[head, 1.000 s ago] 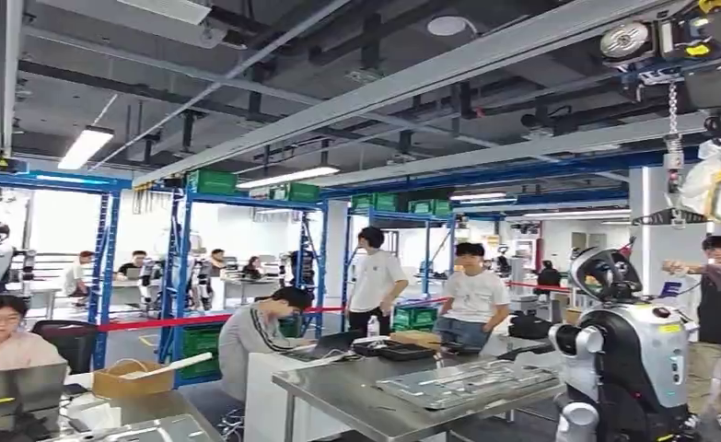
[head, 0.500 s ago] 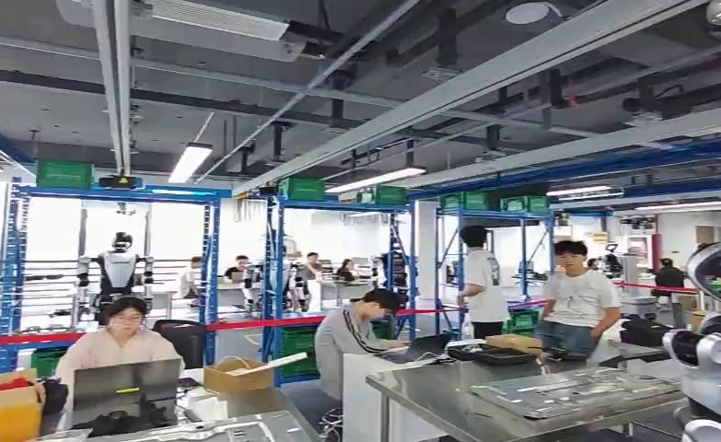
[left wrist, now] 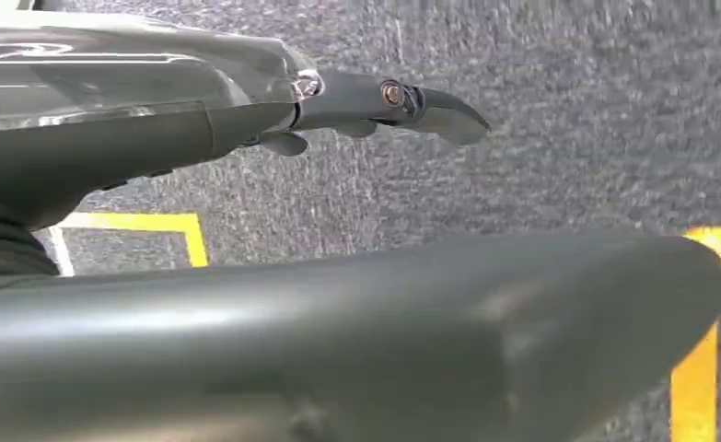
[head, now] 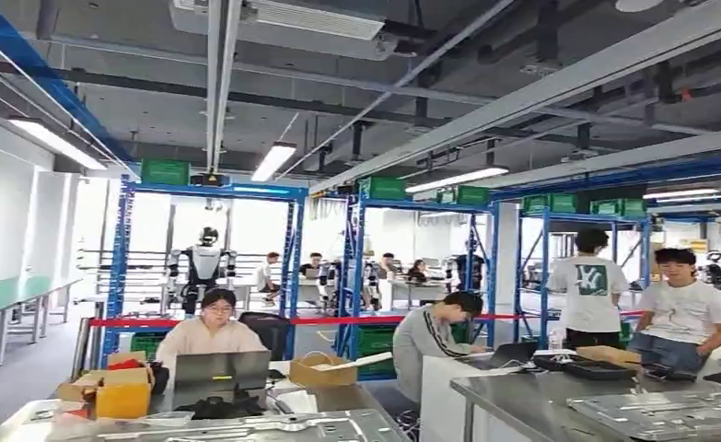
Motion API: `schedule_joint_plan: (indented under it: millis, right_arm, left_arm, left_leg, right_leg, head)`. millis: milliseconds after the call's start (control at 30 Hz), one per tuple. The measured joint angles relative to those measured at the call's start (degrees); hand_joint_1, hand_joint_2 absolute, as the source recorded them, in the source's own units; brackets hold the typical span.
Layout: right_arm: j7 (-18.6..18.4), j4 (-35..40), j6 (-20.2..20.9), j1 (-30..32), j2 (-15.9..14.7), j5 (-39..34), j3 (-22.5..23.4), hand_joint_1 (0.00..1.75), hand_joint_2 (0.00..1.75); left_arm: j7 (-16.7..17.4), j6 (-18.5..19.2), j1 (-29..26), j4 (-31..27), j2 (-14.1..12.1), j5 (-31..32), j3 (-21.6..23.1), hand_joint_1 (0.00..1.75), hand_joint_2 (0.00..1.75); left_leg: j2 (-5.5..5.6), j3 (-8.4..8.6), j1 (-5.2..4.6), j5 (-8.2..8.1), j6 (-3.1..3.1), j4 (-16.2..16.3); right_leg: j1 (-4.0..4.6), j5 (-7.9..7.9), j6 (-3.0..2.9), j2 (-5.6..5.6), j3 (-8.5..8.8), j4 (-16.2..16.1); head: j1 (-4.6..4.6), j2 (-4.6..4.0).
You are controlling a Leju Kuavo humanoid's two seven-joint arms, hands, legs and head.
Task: Take the parts from the cabinet and place them on the table.
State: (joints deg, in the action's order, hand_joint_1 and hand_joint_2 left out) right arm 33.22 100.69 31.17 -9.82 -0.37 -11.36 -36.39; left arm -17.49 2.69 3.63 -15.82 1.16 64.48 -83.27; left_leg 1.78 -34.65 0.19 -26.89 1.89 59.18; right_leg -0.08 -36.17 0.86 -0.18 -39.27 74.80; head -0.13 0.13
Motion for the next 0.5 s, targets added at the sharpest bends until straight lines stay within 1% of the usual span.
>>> schedule_joint_plan:
  millis: [33,67,100,133,167,200,267,300,333,367,400,433,467,500]
  right_arm:
    - [0.0,0.0,0.0,0.0,0.0,-0.1,0.0,1.75,1.75]
    - [0.0,0.0,0.0,-0.1,0.0,-0.1,0.0,1.75,1.75]
    - [0.0,0.1,0.0,-0.1,0.0,-0.1,0.0,1.75,1.75]
    - [0.0,0.1,0.0,-0.1,0.0,-0.2,0.1,1.75,1.75]
    - [0.0,0.2,0.0,-0.1,0.1,-0.2,0.1,1.75,1.75]
    - [0.0,0.2,0.0,-0.1,0.1,-0.2,0.1,1.75,1.75]
    - [0.0,0.2,0.0,-0.1,0.2,-0.2,0.2,1.75,1.75]
    - [-0.1,0.3,0.0,-0.1,0.3,-0.2,0.3,1.75,1.75]
    - [-0.1,0.4,0.0,-0.1,0.4,-0.2,0.3,1.75,1.75]
    - [-0.1,0.4,0.0,-0.1,0.4,-0.2,0.3,1.75,1.75]
    - [-0.1,0.3,0.0,0.0,0.5,-0.2,0.3,1.75,1.75]
    - [-0.2,0.3,0.0,0.0,0.5,-0.2,0.3,1.75,1.75]
    - [-0.2,0.3,0.0,0.1,0.5,-0.2,0.3,1.75,1.75]
    - [-0.2,0.3,0.1,0.1,0.5,-0.2,0.3,1.75,1.75]
  left_arm:
    - [0.0,0.0,0.0,0.0,0.0,0.0,0.0,0.0,1.75]
    - [0.0,0.0,0.0,0.0,0.0,0.0,0.0,0.0,1.75]
    - [0.0,0.0,0.0,0.0,0.1,0.0,0.0,0.0,1.75]
    - [0.0,0.1,0.0,0.0,0.3,0.0,0.0,0.0,1.75]
    - [0.0,0.1,0.0,0.0,0.3,0.0,0.0,0.0,1.75]
    - [0.0,0.1,-0.2,0.0,0.4,0.0,0.0,0.0,1.75]
    - [0.0,0.3,-0.2,0.0,0.5,0.2,0.0,0.0,1.75]
    - [0.0,0.3,-0.2,0.0,0.5,0.2,0.0,0.0,1.75]
    - [-0.1,0.3,-0.1,0.0,0.5,0.2,0.0,0.0,1.75]
    - [-0.1,0.3,-0.1,0.0,0.5,0.2,0.0,0.0,1.75]
    - [-0.1,0.3,0.0,0.0,0.4,0.2,0.0,0.0,1.75]
    - [-0.1,0.3,0.0,0.0,0.4,0.2,0.0,0.0,1.75]
    - [-0.1,0.3,-0.1,0.0,0.4,0.2,0.0,0.0,1.75]
    - [-0.1,0.4,-0.2,0.0,0.4,0.2,0.0,0.0,1.75]
  left_leg:
    - [0.36,0.05,-0.16,-0.01,0.03,0.0]
    - [0.67,0.13,-0.22,-0.01,0.04,0.0]
    - [0.89,0.16,-0.19,-0.01,0.04,0.0]
    - [0.95,0.04,-0.06,-0.01,0.01,-0.1]
    - [1.09,-0.14,-0.1,-0.01,-0.11,0.0]
    - [1.08,-0.21,-0.02,0.02,-0.25,-0.1]
    - [1.16,-0.1,-0.09,0.09,-0.67,-0.3]
    - [0.67,-0.1,-0.07,-0.52,-0.84,0.2]
    - [0.01,-0.77,-0.27,-1.82,-1.06,1.8]
    - [-0.25,-2.11,-0.17,-3.54,-1.34,4.6]
    - [-0.41,-3.78,0.02,-5.28,-1.58,8.2]
    - [-0.57,-6.46,0.29,-7.39,-1.99,13.6]
    - [-0.66,-7.99,0.57,-7.95,-2.33,16.5]
    - [-0.77,-8.04,0.86,-7.28,-2.63,16.4]
  right_leg:
    - [0.29,2.53,-0.55,0.12,1.39,-3.8]
    - [0.74,5.43,-1.25,0.38,3.53,-8.9]
    - [1.37,7.82,-2.04,1.0,5.66,-14.0]
    - [1.74,7.59,-2.91,1.84,6.61,-16.3]
    - [1.78,8.09,-2.76,1.45,6.6,-17.0]
    - [1.85,8.04,-2.63,1.37,6.6,-16.9]
    - [1.77,8.17,-2.64,1.3,6.72,-17.4]
    - [1.1,8.65,-2.3,0.76,7.36,-18.4]
    - [1.12,8.63,-2.38,0.64,7.51,-18.5]
    - [1.0,8.61,-2.46,0.44,7.57,-18.5]
    - [0.99,8.56,-2.45,0.21,7.68,-18.5]
    - [0.88,8.43,-2.46,-0.11,7.72,-18.5]
    - [0.74,8.32,-2.36,-0.3,7.78,-18.5]
    - [0.56,8.17,-2.15,-0.38,7.91,-18.5]
  head:
    - [0.0,0.0]
    - [0.0,0.0]
    - [0.0,0.0]
    - [0.04,0.0]
    - [0.0,0.0]
    - [0.0,0.0]
    - [0.0,0.0]
    - [0.0,0.0]
    - [0.0,0.0]
    - [0.02,0.0]
    - [0.02,0.0]
    - [0.02,0.0]
    - [0.02,0.0]
    - [0.02,0.0]
